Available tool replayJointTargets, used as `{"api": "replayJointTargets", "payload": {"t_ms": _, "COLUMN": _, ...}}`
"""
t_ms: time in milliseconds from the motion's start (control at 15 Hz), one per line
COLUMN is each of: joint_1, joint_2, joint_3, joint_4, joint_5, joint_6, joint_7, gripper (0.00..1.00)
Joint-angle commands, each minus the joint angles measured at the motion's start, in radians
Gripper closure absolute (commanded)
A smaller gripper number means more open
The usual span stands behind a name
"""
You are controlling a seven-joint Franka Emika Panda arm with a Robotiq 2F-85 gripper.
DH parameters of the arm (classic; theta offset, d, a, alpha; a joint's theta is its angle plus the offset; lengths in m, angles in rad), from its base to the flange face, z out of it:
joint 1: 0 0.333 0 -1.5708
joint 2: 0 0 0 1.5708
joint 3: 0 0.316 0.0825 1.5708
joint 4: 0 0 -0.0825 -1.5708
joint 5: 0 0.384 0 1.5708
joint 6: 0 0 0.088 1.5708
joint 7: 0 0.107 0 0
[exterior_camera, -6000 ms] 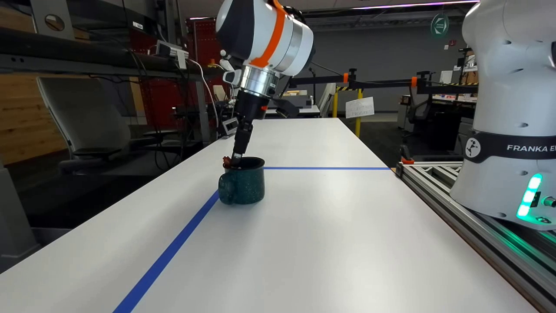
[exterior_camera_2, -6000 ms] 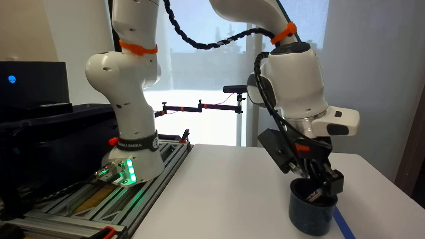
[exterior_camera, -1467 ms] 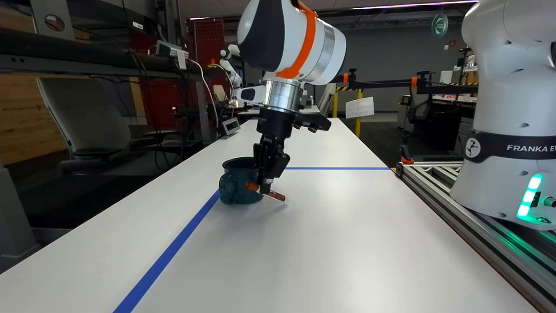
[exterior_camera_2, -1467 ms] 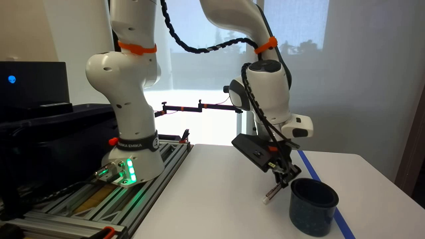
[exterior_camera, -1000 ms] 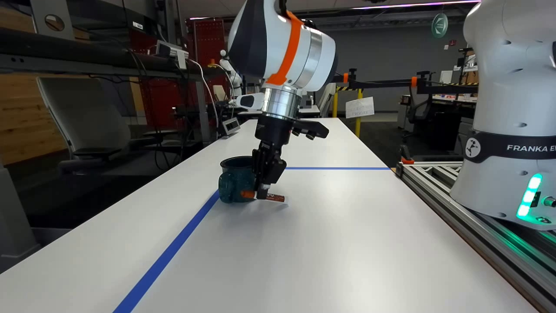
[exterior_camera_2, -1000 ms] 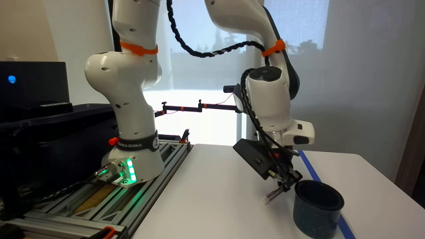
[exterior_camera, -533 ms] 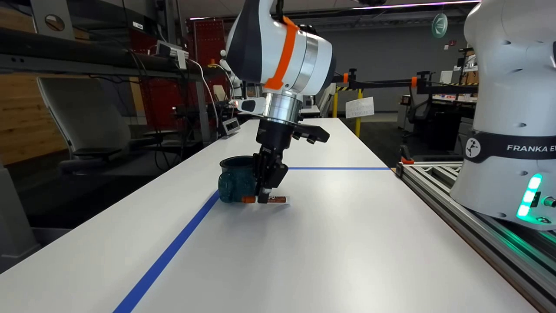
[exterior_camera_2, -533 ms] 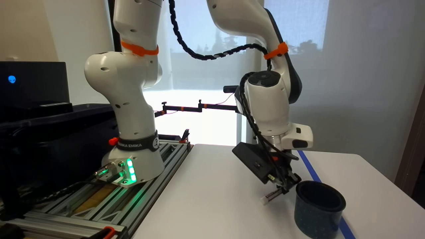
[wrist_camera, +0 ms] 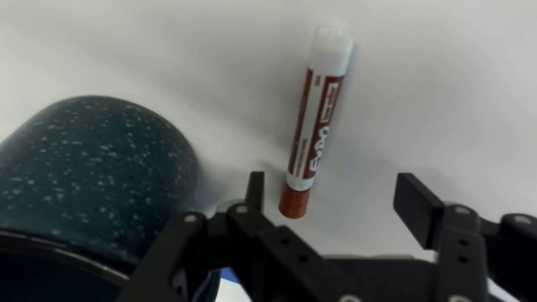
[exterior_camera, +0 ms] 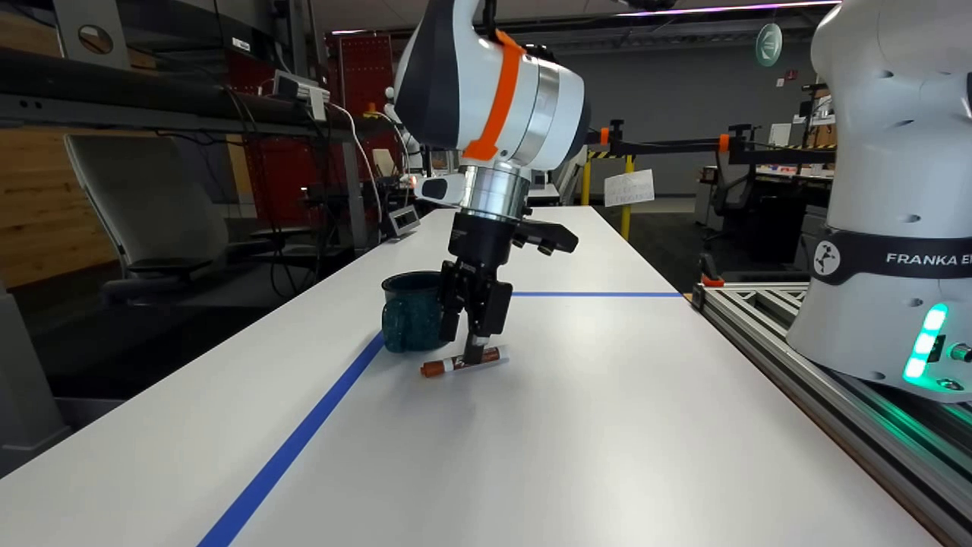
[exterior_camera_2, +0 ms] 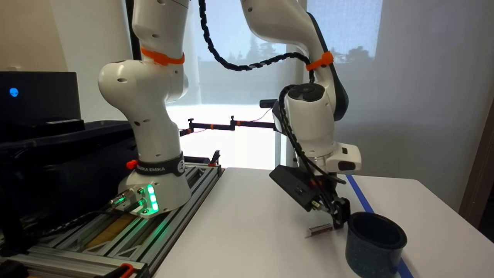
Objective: Remove the marker from the cup
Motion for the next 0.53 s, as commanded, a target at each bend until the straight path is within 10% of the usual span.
{"api": "replayJointTargets", "payload": {"t_ms": 0, "joint_1": 0.028, "joint_2": -0.067, "joint_3": 0.011, "joint_4": -0.045, "joint_5": -0.005, "joint_6": 0.037, "joint_7": 0.024, "gripper": 0.00}}
{"api": "replayJointTargets", "payload": {"t_ms": 467, "joint_1": 0.106, "joint_2": -0.116, "joint_3": -0.032, "joint_4": -0.099, "joint_5": -0.148, "joint_6": 0.106, "joint_7": 0.281, "gripper": 0.00}}
